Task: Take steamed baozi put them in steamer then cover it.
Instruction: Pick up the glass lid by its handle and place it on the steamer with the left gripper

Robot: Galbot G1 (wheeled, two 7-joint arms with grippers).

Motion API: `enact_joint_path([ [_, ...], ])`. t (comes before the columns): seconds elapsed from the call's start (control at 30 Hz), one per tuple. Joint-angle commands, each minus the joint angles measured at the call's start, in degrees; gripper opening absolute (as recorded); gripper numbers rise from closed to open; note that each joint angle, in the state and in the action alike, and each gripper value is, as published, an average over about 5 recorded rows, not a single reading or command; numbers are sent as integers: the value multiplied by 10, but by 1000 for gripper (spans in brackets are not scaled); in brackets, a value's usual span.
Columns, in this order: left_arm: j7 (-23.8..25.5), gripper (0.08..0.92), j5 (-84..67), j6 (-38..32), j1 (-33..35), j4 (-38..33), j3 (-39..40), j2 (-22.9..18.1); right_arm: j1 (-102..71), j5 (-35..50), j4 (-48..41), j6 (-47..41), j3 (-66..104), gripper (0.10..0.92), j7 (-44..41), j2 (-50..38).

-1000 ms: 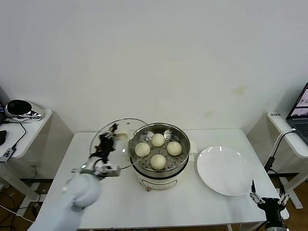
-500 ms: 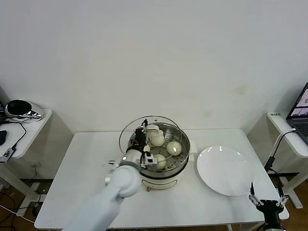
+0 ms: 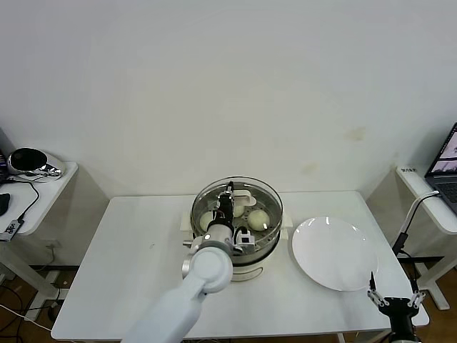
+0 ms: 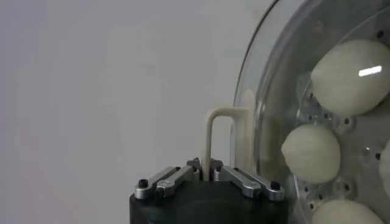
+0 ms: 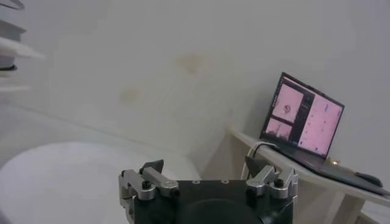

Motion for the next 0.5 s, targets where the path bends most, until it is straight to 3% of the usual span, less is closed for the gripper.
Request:
enact_joint_path([
  [0.03,7,150,48,-1,13,12,-2,-27,0,-2,-5,3,-2,823,1,0],
  [0.5,-2,150,63,-15,38,22,-26,-28,0,-3,-7,7,-5,823,-1,-2],
])
